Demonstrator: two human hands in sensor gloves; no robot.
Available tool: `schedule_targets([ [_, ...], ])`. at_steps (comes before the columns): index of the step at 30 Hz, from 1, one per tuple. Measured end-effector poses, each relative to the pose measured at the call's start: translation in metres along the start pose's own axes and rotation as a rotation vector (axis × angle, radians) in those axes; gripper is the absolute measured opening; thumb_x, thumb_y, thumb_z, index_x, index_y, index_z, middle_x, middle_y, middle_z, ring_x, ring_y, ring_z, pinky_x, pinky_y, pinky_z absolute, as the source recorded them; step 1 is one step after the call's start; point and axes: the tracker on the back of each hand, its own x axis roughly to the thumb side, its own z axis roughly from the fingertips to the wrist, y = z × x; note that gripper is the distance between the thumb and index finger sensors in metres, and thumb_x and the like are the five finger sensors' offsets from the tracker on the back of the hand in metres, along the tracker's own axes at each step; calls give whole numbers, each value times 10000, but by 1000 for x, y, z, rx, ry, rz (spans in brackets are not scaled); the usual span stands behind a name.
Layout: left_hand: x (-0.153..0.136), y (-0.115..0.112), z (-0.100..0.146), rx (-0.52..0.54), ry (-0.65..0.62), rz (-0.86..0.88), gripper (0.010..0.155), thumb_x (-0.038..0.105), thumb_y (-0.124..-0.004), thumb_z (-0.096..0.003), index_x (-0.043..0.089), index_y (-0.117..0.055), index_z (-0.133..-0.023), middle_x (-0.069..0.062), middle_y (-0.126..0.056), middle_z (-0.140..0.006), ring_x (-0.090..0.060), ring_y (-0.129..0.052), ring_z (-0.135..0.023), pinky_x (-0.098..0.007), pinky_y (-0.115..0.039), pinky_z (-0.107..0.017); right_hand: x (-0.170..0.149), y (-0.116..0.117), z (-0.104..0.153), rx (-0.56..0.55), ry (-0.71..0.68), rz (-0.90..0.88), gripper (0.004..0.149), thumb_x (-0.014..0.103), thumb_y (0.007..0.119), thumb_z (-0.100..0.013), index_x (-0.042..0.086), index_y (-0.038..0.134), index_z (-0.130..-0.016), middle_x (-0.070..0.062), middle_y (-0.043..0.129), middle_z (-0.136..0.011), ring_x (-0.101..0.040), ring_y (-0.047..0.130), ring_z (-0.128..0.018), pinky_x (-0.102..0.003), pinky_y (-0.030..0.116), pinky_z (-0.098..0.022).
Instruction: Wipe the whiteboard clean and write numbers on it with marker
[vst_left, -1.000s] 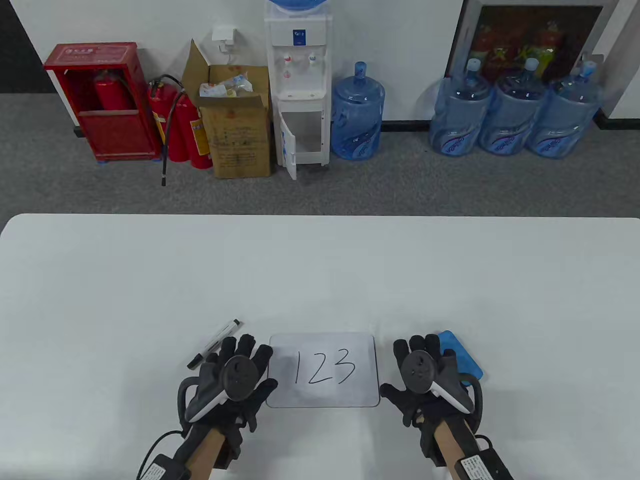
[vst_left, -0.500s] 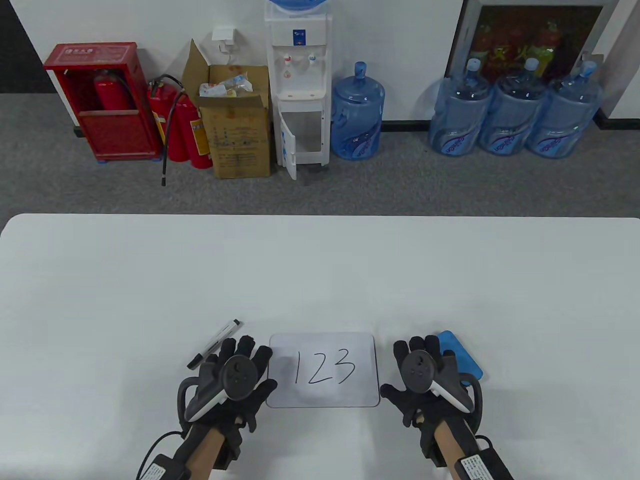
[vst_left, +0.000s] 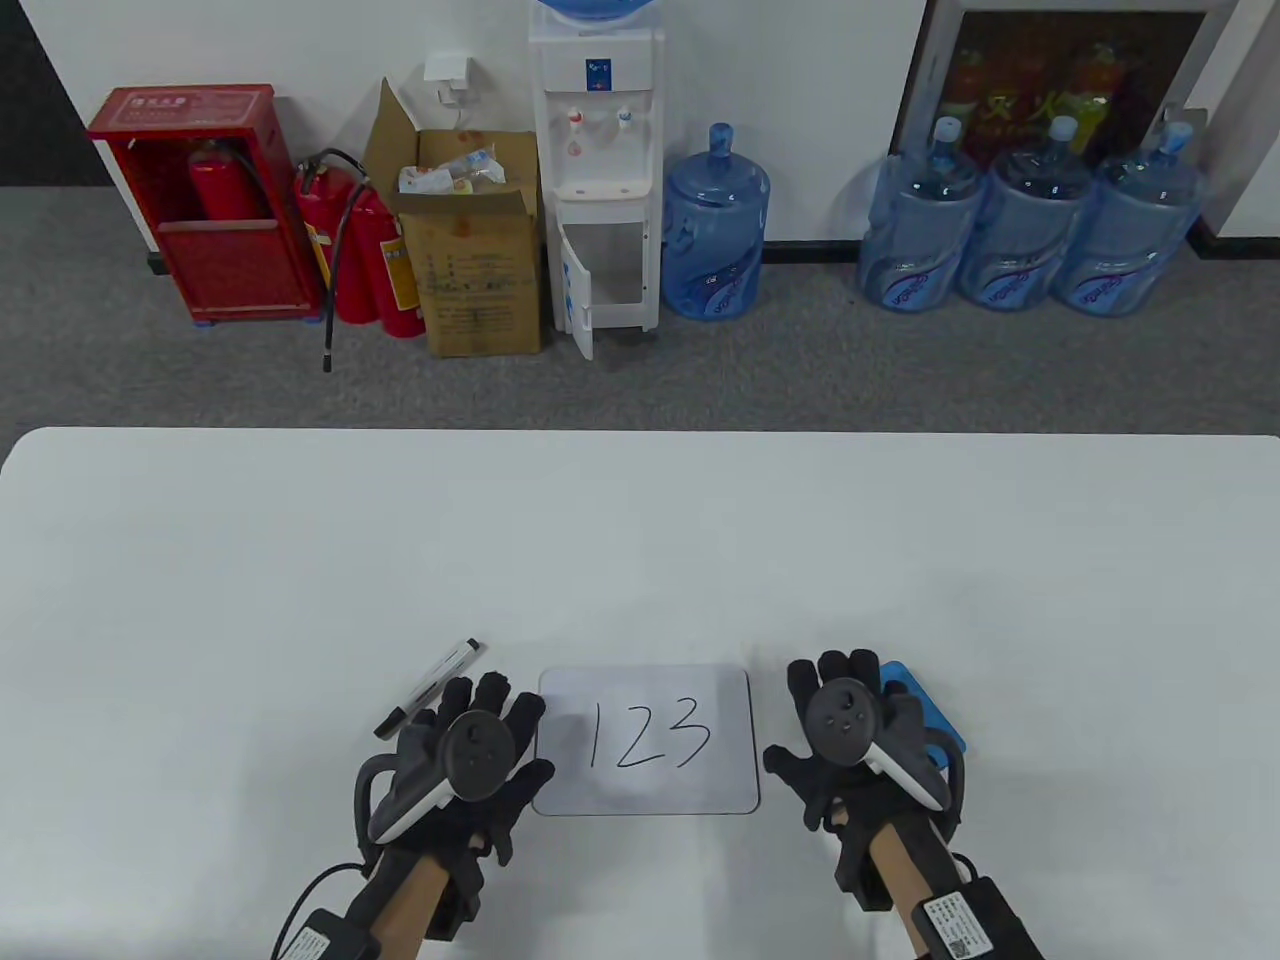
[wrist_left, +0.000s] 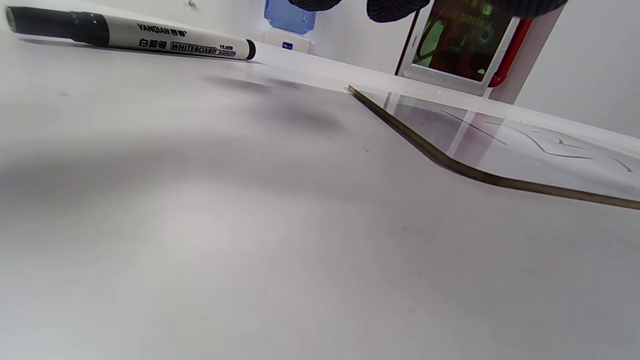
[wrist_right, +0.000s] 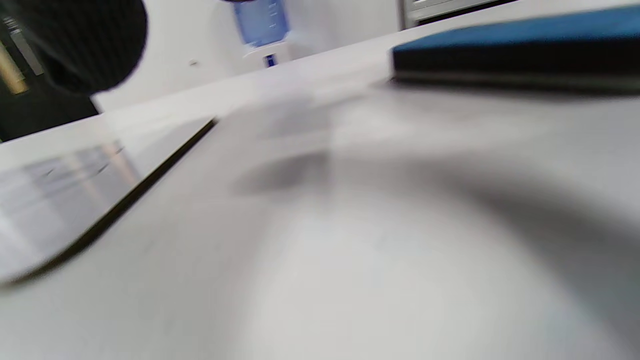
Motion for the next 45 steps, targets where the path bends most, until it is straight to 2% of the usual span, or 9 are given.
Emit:
schedule_targets([
  [3,0,1,0,4,-4,4,723,652,-566,-473,436,-377,-1137,-6,-269,-1300,-393,-219,-1190,-644,-244,-822,-20,-13,-5,-28,117,1,900,578,788,-401,311,266,-1084,-30,114,-1116,-302,50,-1070,-579,123,-772],
  [5,0,1,0,6,-6,7,723,652,-566,-473,437,-376,-1137,-3,-271,-1299,-393,-218,-1190,-644,-244,-822,-33,-18,-7,-39,178,67,910,581,798,-397,300,276,-1088,-49,144,-1119,-344,165,-1085,-588,204,-779],
  [10,0,0,0,5,-10,6,724,653,-565,-474,436,-374,-1138,-4,-267,-1300,-392,-217,-1191,-643,-242,-823,-54,-14,-11,-39,289,142,901,563,819,-397,271,324,-1090,-83,250,-1123,-376,368,-1053,-579,355,-761],
  [12,0,0,-1,3,-11,6,722,653,-565,-474,439,-374,-1137,-3,-270,-1300,-393,-217,-1191,-643,-243,-823,-57,-10,-12,-48,295,163,871,539,826,-400,251,373,-1086,-88,374,-1113,-374,464,-1023,-573,415,-745],
  [18,0,-2,-1,-9,-10,2,725,654,-564,-474,439,-371,-1138,-2,-270,-1301,-391,-216,-1192,-643,-241,-824,-60,1,-15,-73,285,172,767,447,815,-428,240,454,-1072,-95,525,-1060,-365,596,-937,-564,489,-704],
  [26,7,-11,-7,-49,0,-39,741,659,-568,-472,432,-344,-1140,18,-277,-1304,-398,-224,-1192,-645,-244,-823,-62,2,-16,-64,276,149,755,438,803,-433,247,450,-1073,-100,508,-1060,-374,582,-934,-571,476,-702],
  [30,12,-17,-11,-106,19,-96,789,687,-557,-465,440,-214,-1132,49,-226,-1306,-402,-242,-1193,-641,-238,-828,-62,2,-16,-71,262,118,757,439,805,-431,245,452,-1072,-103,517,-1056,-376,590,-930,-573,478,-700],
  [37,14,-28,-15,-194,45,-162,793,702,-573,-459,444,-259,-1140,25,-214,-1301,-386,-282,-1176,-618,-241,-829,-42,-2,-17,-125,161,84,764,443,808,-423,230,459,-1068,-109,528,-1045,-377,601,-919,-583,486,-686],
  [45,13,-31,-16,-238,57,-165,781,702,-553,-463,461,-214,-1124,22,-148,-1285,-366,-217,-1174,-609,-225,-832,32,-4,-11,-157,-130,101,753,454,806,-421,234,484,-1065,-125,544,-1031,-381,629,-896,-586,517,-661],
])
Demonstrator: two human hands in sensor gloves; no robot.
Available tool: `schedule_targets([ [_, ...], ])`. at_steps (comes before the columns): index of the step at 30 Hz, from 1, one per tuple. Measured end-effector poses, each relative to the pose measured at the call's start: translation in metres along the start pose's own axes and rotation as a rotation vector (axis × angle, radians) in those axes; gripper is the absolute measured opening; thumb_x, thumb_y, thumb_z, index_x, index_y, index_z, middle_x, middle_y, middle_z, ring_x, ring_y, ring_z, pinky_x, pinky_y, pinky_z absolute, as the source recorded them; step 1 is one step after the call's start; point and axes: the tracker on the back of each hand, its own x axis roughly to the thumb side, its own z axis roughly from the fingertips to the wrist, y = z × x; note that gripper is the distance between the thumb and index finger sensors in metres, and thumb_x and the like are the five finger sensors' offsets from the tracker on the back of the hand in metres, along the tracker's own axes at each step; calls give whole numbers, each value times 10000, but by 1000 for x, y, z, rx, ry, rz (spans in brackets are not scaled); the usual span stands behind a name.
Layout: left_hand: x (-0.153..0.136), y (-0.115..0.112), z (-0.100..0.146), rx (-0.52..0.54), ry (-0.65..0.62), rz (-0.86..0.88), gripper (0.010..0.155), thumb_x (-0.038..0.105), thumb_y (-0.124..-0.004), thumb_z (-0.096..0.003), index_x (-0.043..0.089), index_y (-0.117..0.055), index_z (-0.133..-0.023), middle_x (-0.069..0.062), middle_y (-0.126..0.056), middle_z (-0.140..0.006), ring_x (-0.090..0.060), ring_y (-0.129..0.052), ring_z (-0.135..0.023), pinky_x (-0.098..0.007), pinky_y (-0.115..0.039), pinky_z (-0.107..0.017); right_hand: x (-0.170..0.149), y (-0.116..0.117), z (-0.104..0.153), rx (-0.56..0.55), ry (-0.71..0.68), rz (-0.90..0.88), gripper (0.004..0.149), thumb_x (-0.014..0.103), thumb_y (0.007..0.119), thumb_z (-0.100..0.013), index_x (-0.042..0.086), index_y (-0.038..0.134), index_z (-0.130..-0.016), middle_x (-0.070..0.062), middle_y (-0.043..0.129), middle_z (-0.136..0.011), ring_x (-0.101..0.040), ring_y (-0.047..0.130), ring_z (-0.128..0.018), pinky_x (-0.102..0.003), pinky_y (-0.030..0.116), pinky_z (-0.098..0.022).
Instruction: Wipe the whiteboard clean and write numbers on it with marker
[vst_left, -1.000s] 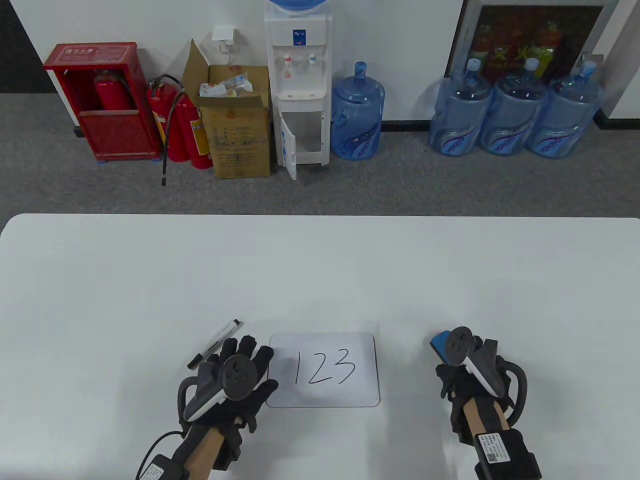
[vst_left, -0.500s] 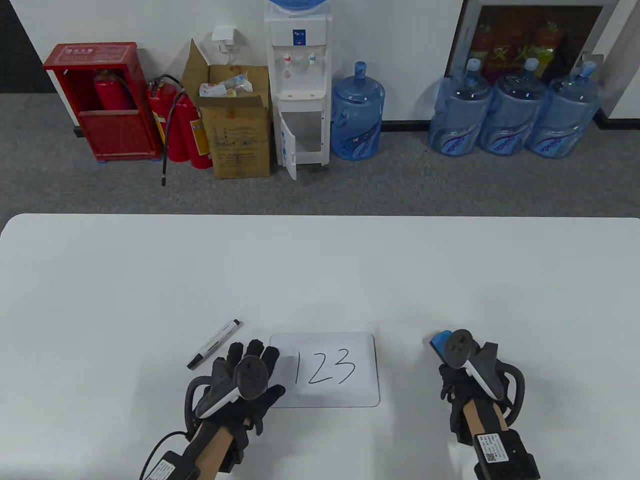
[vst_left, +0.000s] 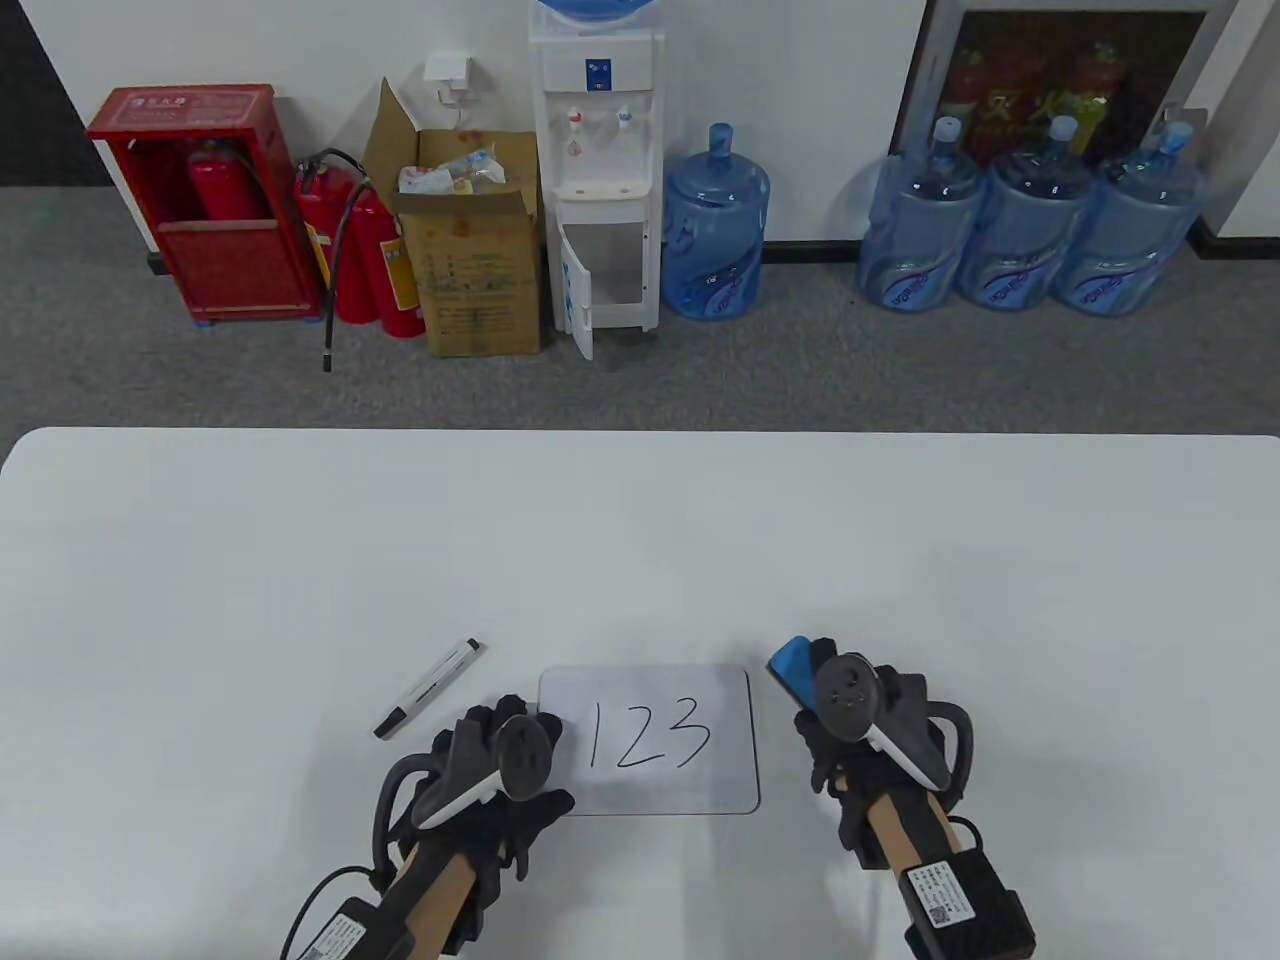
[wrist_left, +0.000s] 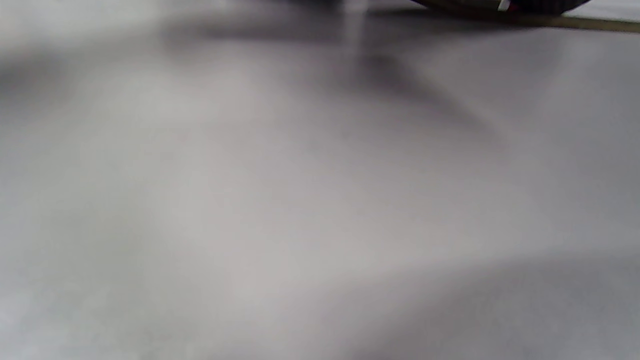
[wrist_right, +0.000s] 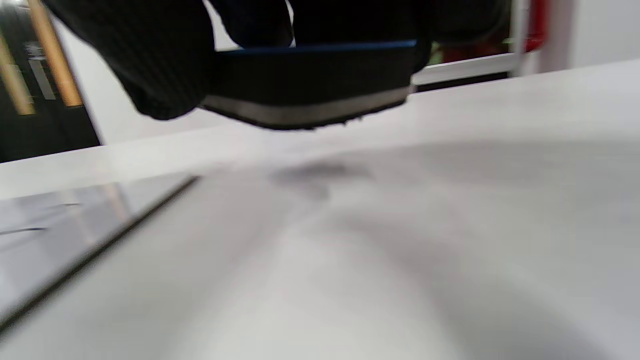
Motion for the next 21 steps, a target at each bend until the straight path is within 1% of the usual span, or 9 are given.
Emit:
schedule_targets([
  [4,0,0,1,5,0,-2,778,700,-550,-463,460,-216,-1123,18,-149,-1284,-369,-219,-1173,-611,-229,-831,49,4,0,15,-169,-11,726,459,811,-419,291,518,-1061,-133,561,-1022,-368,694,-861,-577,578,-633],
  [7,0,0,1,8,-1,2,777,698,-549,-463,460,-215,-1123,16,-149,-1282,-372,-216,-1172,-612,-230,-830,88,17,2,55,-288,-13,714,459,818,-417,311,539,-1057,-132,569,-1021,-363,713,-851,-572,592,-626],
  [11,0,0,1,5,-2,13,781,698,-550,-463,458,-207,-1122,16,-139,-1281,-373,-210,-1170,-613,-225,-831,125,37,4,97,-377,37,721,468,825,-412,298,546,-1055,-122,587,-1016,-350,734,-844,-566,610,-620],
  [13,0,0,1,2,-3,16,783,697,-550,-465,454,-202,-1123,14,-132,-1279,-374,-197,-1169,-612,-221,-831,137,46,7,130,-411,67,714,463,831,-411,296,559,-1051,-118,593,-1016,-348,739,-844,-567,612,-619],
  [16,0,-1,1,-1,-4,20,784,696,-551,-464,453,-200,-1122,14,-125,-1278,-375,-192,-1168,-613,-217,-831,147,55,11,152,-452,111,702,458,842,-410,301,583,-1043,-111,603,-1017,-347,744,-847,-568,613,-623],
  [17,0,-1,1,-2,-5,21,786,696,-550,-465,452,-194,-1123,11,-120,-1278,-376,-186,-1167,-613,-215,-831,149,56,13,137,-462,144,700,462,838,-411,301,574,-1039,-106,595,-1020,-348,733,-856,-569,604,-630],
  [19,1,-1,1,-5,-5,24,786,693,-552,-464,450,-194,-1121,9,-116,-1275,-378,-181,-1165,-615,-212,-830,150,55,13,120,-482,162,696,515,812,-408,297,595,-1033,-97,619,-1018,-342,741,-867,-571,610,-631],
  [20,1,-1,1,-7,-6,25,787,692,-551,-465,450,-191,-1122,7,-115,-1274,-381,-178,-1164,-617,-211,-830,149,54,12,123,-477,137,689,529,801,-408,295,612,-1028,-96,624,-1021,-347,739,-871,-573,610,-631],
  [21,1,-1,1,-8,-6,25,784,692,-550,-465,452,-190,-1120,8,-109,-1273,-380,-174,-1164,-616,-212,-830,149,54,11,130,-473,107,673,505,815,-409,285,635,-1019,-104,634,-1017,-357,740,-867,-580,605,-628],
])
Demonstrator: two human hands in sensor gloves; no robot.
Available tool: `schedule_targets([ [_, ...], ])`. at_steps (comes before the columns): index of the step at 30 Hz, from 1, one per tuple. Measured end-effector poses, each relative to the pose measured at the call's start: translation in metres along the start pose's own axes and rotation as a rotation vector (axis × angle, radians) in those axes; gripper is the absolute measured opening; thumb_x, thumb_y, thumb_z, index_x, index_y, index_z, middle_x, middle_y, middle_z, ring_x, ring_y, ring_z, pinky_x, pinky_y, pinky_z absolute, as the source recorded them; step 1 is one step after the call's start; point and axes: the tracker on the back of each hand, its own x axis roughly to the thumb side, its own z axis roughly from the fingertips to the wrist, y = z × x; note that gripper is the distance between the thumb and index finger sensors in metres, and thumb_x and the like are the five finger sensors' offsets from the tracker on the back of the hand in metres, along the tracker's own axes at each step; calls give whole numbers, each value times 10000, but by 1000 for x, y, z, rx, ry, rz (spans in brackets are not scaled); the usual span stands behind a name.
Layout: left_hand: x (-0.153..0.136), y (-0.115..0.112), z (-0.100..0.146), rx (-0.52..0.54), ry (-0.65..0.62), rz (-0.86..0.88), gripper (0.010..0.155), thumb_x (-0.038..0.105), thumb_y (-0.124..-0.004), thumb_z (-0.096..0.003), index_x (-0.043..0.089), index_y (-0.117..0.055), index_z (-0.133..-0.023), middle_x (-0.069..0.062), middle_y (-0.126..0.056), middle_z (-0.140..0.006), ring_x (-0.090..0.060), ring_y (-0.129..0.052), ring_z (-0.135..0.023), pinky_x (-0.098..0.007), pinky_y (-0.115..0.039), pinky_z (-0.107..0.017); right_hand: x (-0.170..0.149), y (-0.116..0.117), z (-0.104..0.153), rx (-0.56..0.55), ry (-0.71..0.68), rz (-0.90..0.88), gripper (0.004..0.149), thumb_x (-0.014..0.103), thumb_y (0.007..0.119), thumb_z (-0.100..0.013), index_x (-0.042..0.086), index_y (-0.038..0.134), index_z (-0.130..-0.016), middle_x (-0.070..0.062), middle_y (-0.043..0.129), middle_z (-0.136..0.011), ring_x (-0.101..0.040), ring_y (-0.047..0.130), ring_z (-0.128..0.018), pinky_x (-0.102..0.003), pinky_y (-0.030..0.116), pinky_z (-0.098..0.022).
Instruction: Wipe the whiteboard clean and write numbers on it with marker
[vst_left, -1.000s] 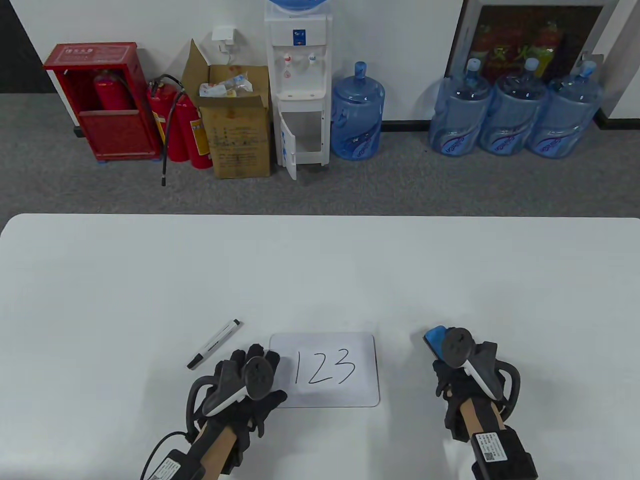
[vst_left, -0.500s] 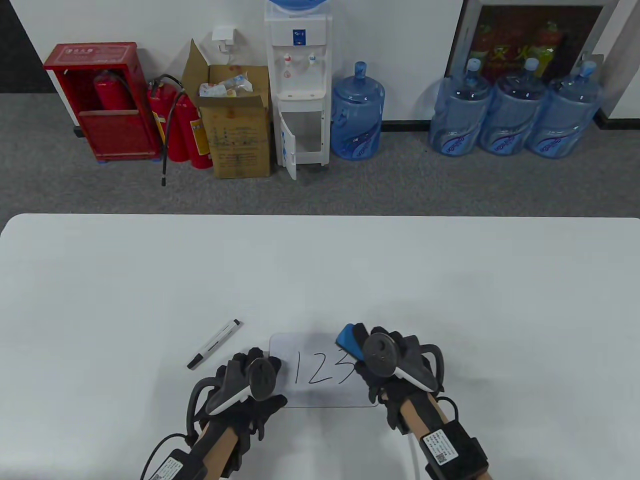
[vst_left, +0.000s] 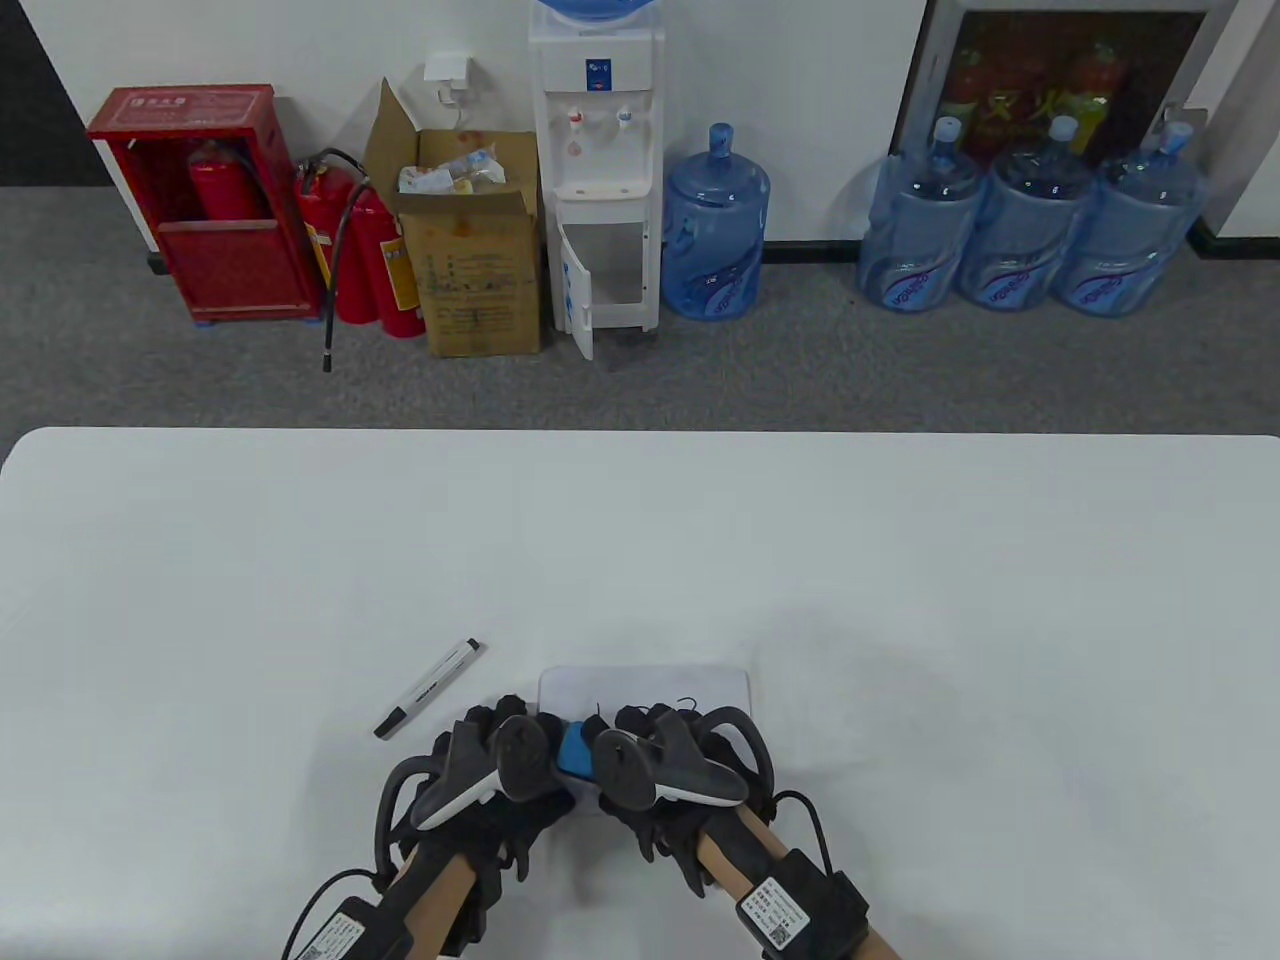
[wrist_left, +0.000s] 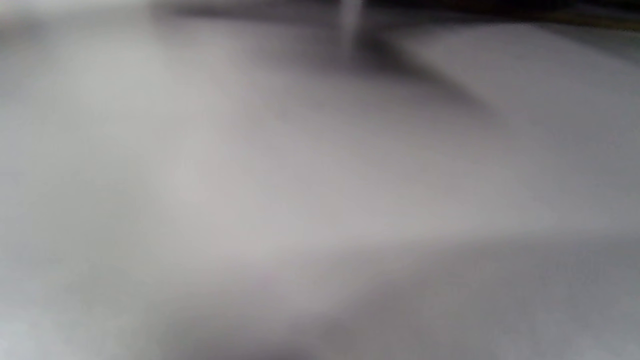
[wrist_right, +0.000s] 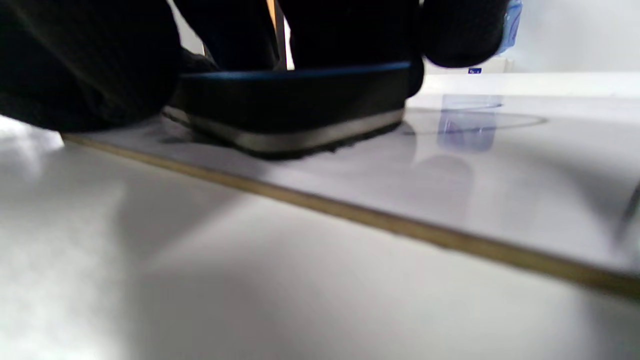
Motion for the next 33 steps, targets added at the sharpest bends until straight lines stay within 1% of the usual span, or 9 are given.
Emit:
schedule_targets([
  [2,0,0,0,-6,0,4,785,688,-553,-466,450,-189,-1120,5,-108,-1271,-383,-170,-1162,-617,-209,-830,0,-1,-2,-19,10,-10,637,475,839,-407,285,679,-993,-104,680,-992,-354,780,-836,-581,623,-615],
  [8,3,1,-1,-19,-3,-17,787,673,-551,-467,437,-181,-1120,-19,-98,-1270,-407,-172,-1161,-625,-210,-831,2,-2,-4,-46,18,40,640,501,857,-390,286,710,-975,-111,741,-952,-324,865,-755,-564,686,-574],
  [15,5,1,-2,-28,2,-37,790,666,-545,-467,423,-174,-1121,-29,-94,-1269,-421,-179,-1162,-633,-216,-830,4,-3,-9,-61,58,66,642,522,866,-381,274,733,-958,-119,782,-919,-313,906,-701,-558,714,-542],
  [19,9,2,-2,-27,25,-88,794,670,-527,-459,418,-169,-1121,-26,-108,-1274,-417,-212,-1174,-643,-256,-828,3,-3,-10,-83,86,86,647,539,863,-377,270,743,-953,-122,805,-897,-307,924,-667,-557,724,-523],
  [27,12,2,-2,-25,32,-95,797,672,-522,-454,413,-169,-1120,-34,-113,-1274,-427,-226,-1172,-646,-267,-827,-9,-5,-12,-112,174,102,660,572,859,-367,236,774,-929,-131,852,-840,-302,944,-613,-563,726,-511],
  [33,12,3,-2,-23,36,-108,797,675,-516,-451,414,-170,-1119,-34,-120,-1274,-424,-235,-1174,-644,-272,-828,-26,-5,-7,-125,245,103,670,587,854,-363,229,783,-924,-135,869,-814,-298,951,-587,-562,730,-500],
])
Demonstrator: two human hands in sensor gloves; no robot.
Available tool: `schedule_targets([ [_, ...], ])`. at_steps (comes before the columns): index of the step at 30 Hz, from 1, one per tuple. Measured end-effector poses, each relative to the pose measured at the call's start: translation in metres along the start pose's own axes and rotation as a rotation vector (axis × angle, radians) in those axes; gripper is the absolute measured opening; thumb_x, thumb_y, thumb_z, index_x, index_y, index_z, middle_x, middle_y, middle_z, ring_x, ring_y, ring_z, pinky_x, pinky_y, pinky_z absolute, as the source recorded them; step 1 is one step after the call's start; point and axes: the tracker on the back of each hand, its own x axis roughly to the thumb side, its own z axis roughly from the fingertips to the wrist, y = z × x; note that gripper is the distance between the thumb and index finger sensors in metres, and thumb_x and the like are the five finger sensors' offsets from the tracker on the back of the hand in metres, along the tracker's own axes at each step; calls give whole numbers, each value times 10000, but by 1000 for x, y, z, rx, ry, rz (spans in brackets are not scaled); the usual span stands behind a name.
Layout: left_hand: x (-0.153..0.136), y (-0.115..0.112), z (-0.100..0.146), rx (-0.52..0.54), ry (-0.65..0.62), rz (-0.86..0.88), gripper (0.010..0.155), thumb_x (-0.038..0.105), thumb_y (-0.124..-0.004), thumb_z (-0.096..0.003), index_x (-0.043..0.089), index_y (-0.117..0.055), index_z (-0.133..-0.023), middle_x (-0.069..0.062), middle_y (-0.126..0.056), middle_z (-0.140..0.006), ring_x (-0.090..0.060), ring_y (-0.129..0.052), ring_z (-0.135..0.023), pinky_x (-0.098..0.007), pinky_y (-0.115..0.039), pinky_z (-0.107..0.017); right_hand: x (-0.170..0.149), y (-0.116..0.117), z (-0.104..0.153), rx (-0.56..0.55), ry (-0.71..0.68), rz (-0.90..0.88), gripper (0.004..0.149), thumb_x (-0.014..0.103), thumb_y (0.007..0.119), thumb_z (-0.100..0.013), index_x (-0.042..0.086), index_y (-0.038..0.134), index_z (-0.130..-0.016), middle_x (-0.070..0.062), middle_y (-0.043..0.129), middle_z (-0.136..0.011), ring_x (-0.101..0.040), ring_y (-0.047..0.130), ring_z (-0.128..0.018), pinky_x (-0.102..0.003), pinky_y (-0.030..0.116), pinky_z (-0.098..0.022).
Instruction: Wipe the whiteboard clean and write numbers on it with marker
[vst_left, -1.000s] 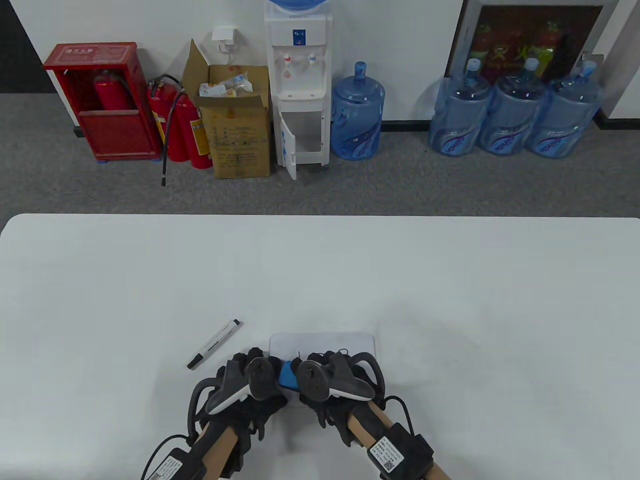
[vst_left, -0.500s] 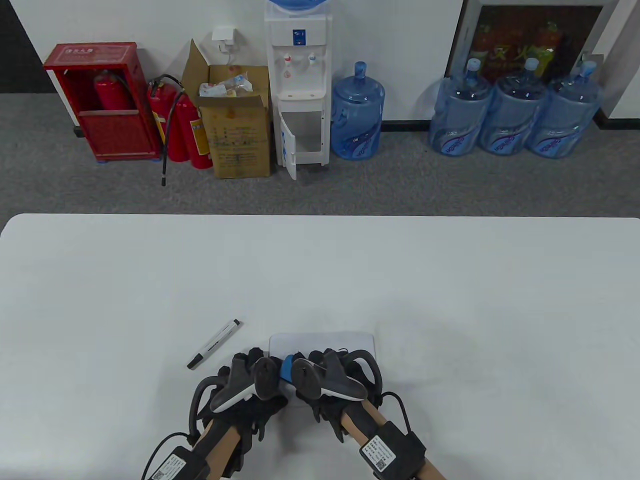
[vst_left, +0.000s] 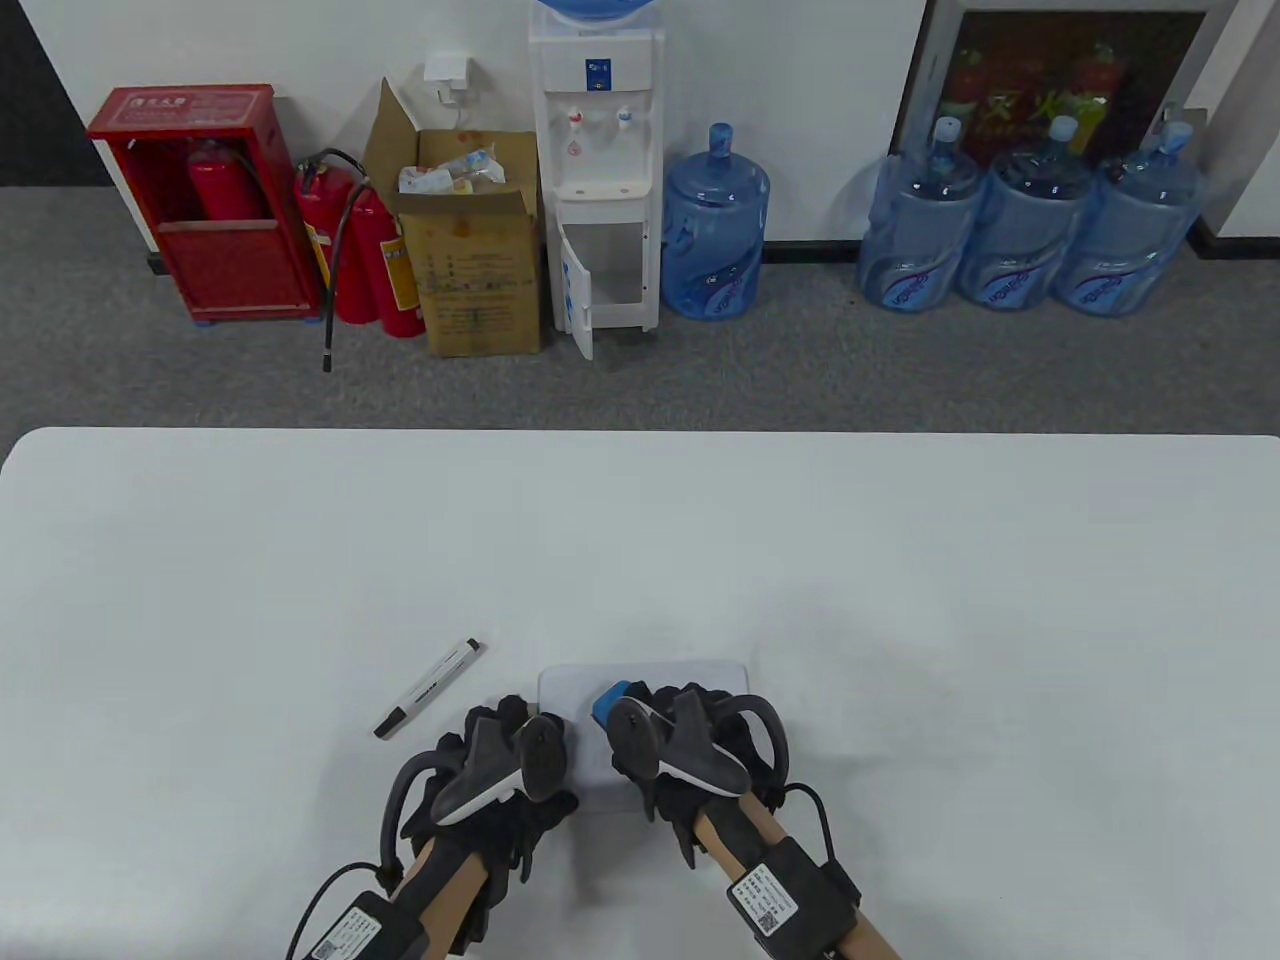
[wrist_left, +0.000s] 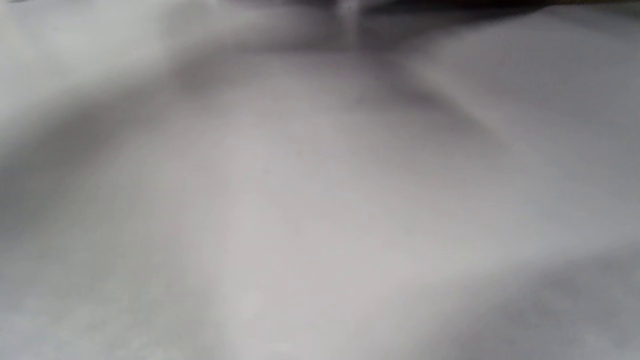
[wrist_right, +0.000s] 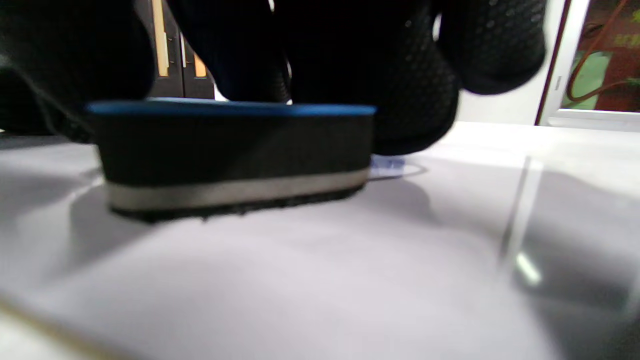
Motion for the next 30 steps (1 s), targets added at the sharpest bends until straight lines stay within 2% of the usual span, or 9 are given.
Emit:
schedule_targets([
  [16,1,0,0,0,-1,8,797,674,-516,-451,410,-169,-1118,-39,-115,-1271,-433,-230,-1167,-639,-270,-829,-69,3,14,-2,192,-35,677,592,860,-356,221,792,-918,-147,882,-780,-302,952,-553,-570,727,-492],
  [24,0,-1,-2,-4,-10,38,788,668,-539,-454,419,-190,-1116,-41,-110,-1268,-442,-218,-1159,-637,-254,-831,-51,1,8,-3,176,55,713,590,833,-371,134,785,-916,-174,889,-747,-314,949,-521,-577,724,-490],
  [30,0,0,-2,-5,-9,37,786,666,-539,-453,423,-193,-1115,-41,-109,-1267,-443,-217,-1160,-639,-253,-831,-21,2,-6,-16,133,74,727,598,816,-375,111,782,-913,-177,892,-737,-315,952,-511,-579,724,-487],
])
